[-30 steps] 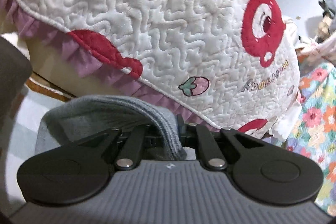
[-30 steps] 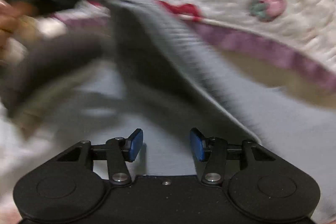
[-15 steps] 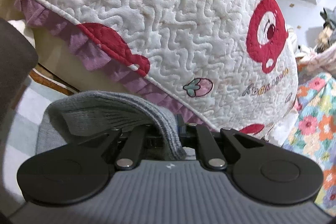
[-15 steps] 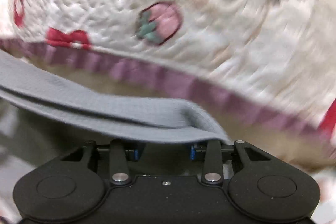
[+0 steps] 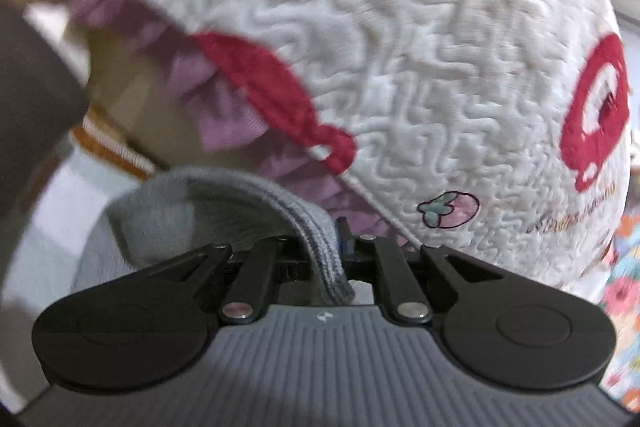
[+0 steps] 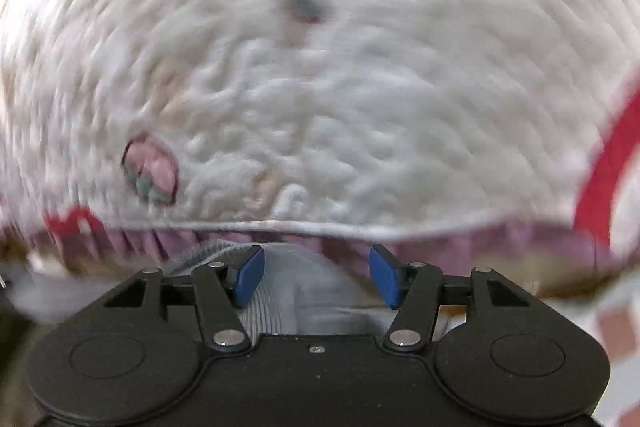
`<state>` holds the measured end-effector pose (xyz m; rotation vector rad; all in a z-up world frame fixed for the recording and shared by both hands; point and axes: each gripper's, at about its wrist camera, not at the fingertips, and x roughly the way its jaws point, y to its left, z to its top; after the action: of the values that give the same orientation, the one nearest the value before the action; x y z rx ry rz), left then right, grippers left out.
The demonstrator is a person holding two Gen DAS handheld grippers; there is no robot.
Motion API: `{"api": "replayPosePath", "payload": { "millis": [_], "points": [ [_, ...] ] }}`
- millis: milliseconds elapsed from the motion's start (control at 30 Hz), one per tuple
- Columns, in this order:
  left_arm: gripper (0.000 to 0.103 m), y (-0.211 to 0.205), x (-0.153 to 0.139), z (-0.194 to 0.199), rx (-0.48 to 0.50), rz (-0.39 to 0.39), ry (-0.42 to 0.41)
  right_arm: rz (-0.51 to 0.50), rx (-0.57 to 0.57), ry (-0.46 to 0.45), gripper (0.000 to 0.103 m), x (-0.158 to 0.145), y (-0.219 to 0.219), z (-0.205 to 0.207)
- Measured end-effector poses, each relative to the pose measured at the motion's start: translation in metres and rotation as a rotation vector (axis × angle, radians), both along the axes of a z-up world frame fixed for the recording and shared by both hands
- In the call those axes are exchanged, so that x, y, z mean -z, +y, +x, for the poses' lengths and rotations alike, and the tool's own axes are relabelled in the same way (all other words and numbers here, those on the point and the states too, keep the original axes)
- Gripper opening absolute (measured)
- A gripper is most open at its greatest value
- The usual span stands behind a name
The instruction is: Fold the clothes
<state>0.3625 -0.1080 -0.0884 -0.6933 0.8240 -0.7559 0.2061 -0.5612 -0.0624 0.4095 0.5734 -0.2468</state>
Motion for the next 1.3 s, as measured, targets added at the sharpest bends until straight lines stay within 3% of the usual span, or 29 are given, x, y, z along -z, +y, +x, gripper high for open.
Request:
{"api": "replayPosePath", "payload": {
  "millis": [167,300,400,567,633,700,767,833,900,933,967,1033,1067,1100,1200,1300],
  "points": [
    [0.008,0.004,0.028,0.006,-0.009,0.018,0.059,0.07,0.017,0.019,0.064,0.029,-0.02,-0.042],
    [0.008,0.007,0.029,0.009,-0.017,0.031,0.031,0.232,0.041,-0.006,0.064,0.045,-0.016,-0.071],
    [0.008,0.008,0.026,0.008,-0.024,0.029,0.022,0.165,-0.058,-0.004,0.064,0.041,0.02,-0.075],
    [0.008,0.011,0.018,0.005,-0.033,0.023,-0.003,0.118,-0.158,0.152,0.066,0.052,0.078,-0.064],
    [0.008,0.011,0.017,0.004,-0.032,0.025,-0.005,0.145,-0.079,0.192,0.066,0.064,0.083,-0.07],
    [0.008,0.01,0.016,0.002,-0.029,0.033,-0.011,0.235,0.031,0.198,0.067,0.078,0.074,-0.078],
    [0.008,0.009,0.016,0.0,-0.025,0.038,-0.018,0.332,0.152,0.202,0.073,0.096,0.061,-0.085],
    [0.008,0.005,0.015,-0.002,-0.015,0.045,-0.03,0.367,0.21,0.168,0.073,0.109,0.045,-0.082],
    [0.008,-0.001,0.008,-0.002,0.003,0.063,-0.06,0.382,0.195,0.091,0.074,0.111,0.031,-0.065],
    [0.008,-0.004,0.004,-0.003,0.011,0.072,-0.075,0.395,0.179,0.056,0.064,0.111,0.024,-0.056],
    [0.008,-0.006,0.0,-0.003,0.02,0.08,-0.09,0.434,0.115,0.044,0.014,0.108,0.014,-0.042],
    [0.007,-0.016,-0.014,0.002,0.033,0.1,-0.111,0.503,0.047,0.01,0.014,0.087,-0.007,-0.019],
    [0.007,-0.023,-0.028,0.009,0.045,0.115,-0.125,0.511,0.023,-0.065,0.014,0.067,-0.015,-0.014],
    [0.007,-0.028,-0.041,0.014,0.052,0.131,-0.148,0.495,-0.001,-0.131,0.014,0.043,-0.024,-0.011],
    [0.007,-0.032,-0.087,0.016,0.035,0.178,-0.293,0.43,-0.014,-0.211,0.014,-0.006,-0.049,-0.015],
    [0.007,-0.016,-0.103,0.008,0.033,0.114,-0.333,0.426,0.035,-0.157,0.013,-0.011,-0.079,-0.027]
  ]
}}
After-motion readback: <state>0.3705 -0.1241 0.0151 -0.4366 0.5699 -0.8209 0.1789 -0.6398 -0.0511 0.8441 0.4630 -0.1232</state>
